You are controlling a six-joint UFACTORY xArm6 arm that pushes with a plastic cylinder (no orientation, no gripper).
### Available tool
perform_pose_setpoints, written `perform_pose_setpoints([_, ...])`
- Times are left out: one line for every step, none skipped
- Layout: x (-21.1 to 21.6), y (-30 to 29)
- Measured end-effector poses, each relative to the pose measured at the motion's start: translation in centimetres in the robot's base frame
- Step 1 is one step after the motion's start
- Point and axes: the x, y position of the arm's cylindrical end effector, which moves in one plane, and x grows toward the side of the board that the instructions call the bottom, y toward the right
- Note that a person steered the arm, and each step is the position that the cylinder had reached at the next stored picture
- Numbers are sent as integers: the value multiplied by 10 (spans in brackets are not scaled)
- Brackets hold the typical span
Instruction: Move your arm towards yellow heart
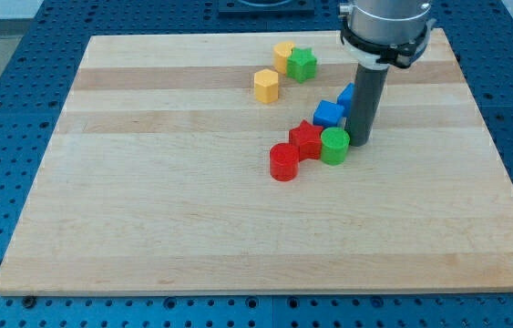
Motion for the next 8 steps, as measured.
perform_pose_setpoints([0, 0])
perform_pose_setpoints([0, 0])
perform_pose_setpoints([1, 2])
perform_pose_setpoints([8, 11])
perform_pose_setpoints([30, 22])
perform_pose_setpoints([65, 20])
perform_pose_setpoints([103, -4])
perform_pose_setpoints([124, -68])
